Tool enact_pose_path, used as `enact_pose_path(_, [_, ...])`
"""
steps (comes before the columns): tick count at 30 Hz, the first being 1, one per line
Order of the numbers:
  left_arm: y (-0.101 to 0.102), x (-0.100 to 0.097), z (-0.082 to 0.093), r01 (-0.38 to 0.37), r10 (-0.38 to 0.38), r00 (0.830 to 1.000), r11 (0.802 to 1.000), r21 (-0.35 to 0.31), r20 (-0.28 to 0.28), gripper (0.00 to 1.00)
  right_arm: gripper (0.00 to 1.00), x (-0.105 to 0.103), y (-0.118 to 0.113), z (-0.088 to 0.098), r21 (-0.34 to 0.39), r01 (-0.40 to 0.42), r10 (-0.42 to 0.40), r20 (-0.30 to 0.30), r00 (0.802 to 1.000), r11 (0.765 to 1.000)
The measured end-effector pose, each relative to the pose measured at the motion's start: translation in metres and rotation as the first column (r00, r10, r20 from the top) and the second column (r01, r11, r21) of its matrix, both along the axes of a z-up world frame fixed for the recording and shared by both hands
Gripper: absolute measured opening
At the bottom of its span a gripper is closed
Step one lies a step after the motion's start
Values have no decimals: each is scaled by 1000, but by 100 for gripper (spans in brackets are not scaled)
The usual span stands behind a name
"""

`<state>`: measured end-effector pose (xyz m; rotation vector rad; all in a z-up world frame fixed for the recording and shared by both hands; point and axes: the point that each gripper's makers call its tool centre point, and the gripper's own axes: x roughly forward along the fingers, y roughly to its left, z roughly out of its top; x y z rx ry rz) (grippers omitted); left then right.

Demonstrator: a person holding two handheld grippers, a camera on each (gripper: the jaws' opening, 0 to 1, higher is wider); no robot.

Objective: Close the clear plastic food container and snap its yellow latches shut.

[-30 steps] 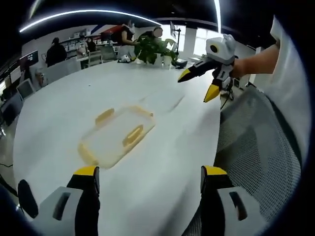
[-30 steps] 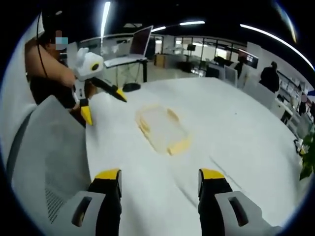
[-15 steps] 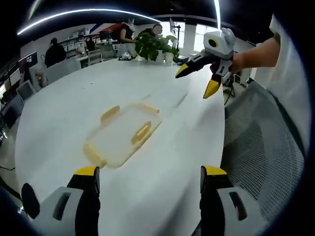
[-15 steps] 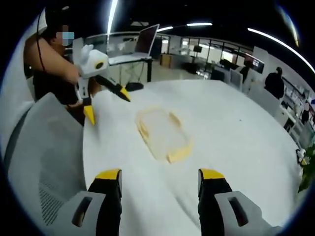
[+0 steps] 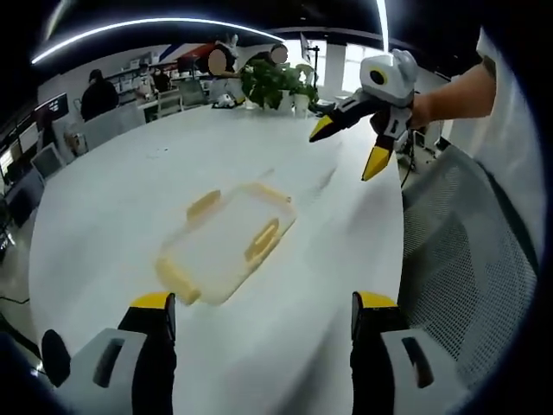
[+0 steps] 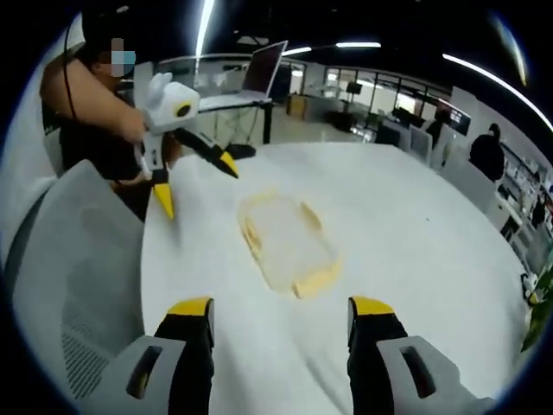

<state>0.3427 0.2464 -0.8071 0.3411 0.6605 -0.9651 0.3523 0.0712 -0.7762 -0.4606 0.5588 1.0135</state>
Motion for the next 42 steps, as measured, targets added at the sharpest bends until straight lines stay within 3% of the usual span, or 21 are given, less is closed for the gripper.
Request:
enact_pose_path(16, [11, 14, -6, 40, -40, 999, 997, 60, 0, 83, 61, 9, 10, -7, -23, -40, 39, -3, 999, 999])
enact_pose_path(32, [11, 17, -6, 75, -74, 997, 994, 80, -20, 81, 61, 17, 16, -17, -33, -56, 55, -12, 998, 998])
enact_pose_path(42, [12, 22, -10, 84, -81, 996, 992, 95, -35, 81, 61, 28, 18, -17, -61, -106, 107, 6, 994, 992])
